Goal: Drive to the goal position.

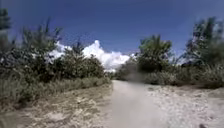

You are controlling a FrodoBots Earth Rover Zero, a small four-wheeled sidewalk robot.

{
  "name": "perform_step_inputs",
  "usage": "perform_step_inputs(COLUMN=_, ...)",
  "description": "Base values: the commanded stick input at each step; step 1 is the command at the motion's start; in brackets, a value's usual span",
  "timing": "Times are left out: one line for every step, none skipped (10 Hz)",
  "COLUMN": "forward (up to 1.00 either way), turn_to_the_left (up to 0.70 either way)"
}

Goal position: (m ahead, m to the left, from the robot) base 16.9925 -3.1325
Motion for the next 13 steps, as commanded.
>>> perform_step_inputs(forward=0.44, turn_to_the_left=0.02)
perform_step_inputs(forward=0.44, turn_to_the_left=0.02)
perform_step_inputs(forward=0.44, turn_to_the_left=0.02)
perform_step_inputs(forward=0.44, turn_to_the_left=0.02)
perform_step_inputs(forward=0.44, turn_to_the_left=0.02)
perform_step_inputs(forward=0.44, turn_to_the_left=0.02)
perform_step_inputs(forward=0.44, turn_to_the_left=0.02)
perform_step_inputs(forward=0.44, turn_to_the_left=0.02)
perform_step_inputs(forward=0.44, turn_to_the_left=0.02)
perform_step_inputs(forward=0.44, turn_to_the_left=0.02)
perform_step_inputs(forward=0.44, turn_to_the_left=0.02)
perform_step_inputs(forward=0.44, turn_to_the_left=0.02)
perform_step_inputs(forward=0.44, turn_to_the_left=0.02)
